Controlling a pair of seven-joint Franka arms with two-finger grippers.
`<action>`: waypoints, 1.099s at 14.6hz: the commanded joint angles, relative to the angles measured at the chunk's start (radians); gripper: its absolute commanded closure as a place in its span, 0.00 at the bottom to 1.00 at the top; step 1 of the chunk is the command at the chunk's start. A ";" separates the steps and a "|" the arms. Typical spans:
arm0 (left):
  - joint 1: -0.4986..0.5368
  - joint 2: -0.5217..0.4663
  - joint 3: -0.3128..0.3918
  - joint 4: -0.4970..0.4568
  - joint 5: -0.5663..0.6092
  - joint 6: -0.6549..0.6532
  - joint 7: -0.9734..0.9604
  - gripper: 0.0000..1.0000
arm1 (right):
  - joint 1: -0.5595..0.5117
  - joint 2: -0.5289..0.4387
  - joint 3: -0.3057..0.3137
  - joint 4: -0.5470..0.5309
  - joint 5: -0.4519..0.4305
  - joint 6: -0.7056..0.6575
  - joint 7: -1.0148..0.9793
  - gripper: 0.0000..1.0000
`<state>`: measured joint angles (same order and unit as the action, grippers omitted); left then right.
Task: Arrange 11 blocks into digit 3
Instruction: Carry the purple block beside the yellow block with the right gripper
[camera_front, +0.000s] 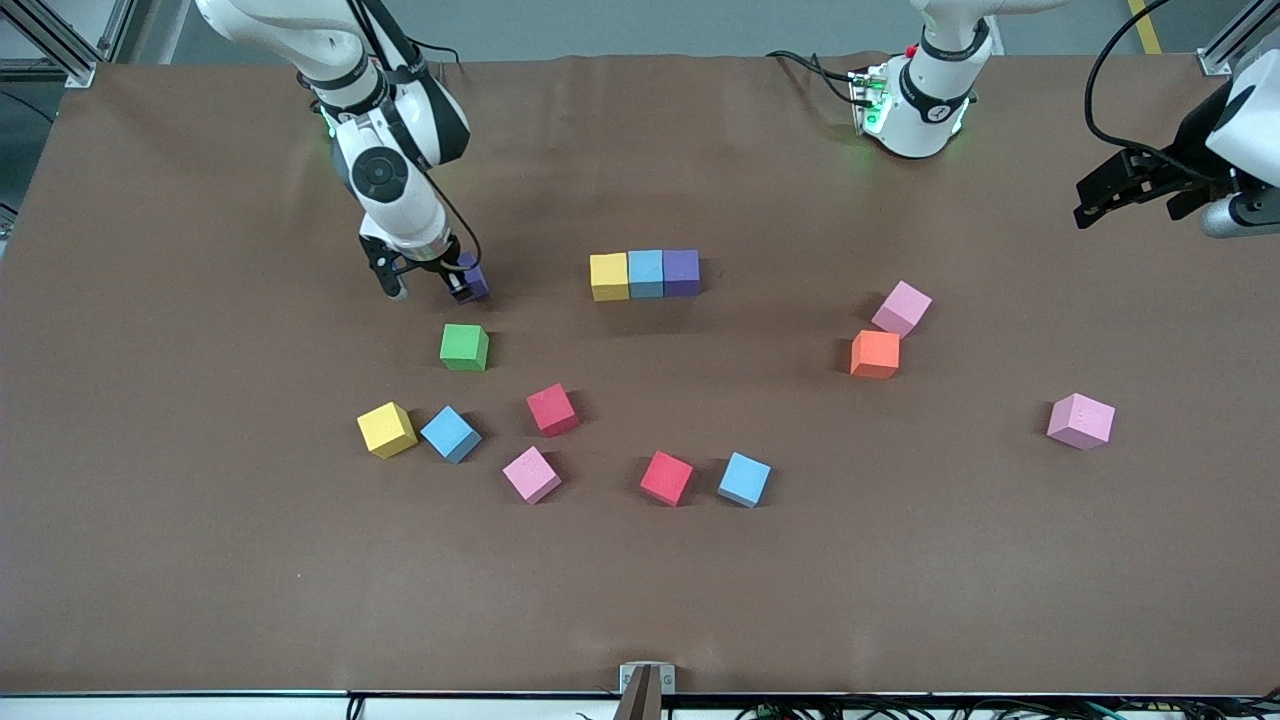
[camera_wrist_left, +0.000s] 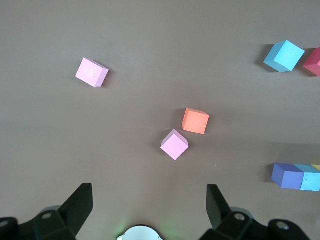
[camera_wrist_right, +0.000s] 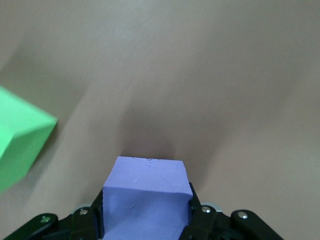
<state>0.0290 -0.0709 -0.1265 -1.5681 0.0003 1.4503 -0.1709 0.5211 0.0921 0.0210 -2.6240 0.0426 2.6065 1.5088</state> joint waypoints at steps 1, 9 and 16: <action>-0.001 0.013 0.002 0.008 0.018 0.013 0.021 0.00 | 0.026 -0.019 0.008 0.082 -0.001 -0.101 -0.082 1.00; 0.002 0.036 0.004 0.020 0.017 0.033 0.021 0.00 | 0.134 0.033 0.008 0.316 0.043 -0.123 -0.575 1.00; 0.003 0.040 0.007 0.013 0.017 0.041 0.016 0.00 | 0.211 0.280 0.008 0.691 0.048 -0.310 -0.783 1.00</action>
<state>0.0312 -0.0325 -0.1233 -1.5610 0.0034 1.4892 -0.1704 0.7140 0.2959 0.0332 -2.0194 0.0752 2.3166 0.7886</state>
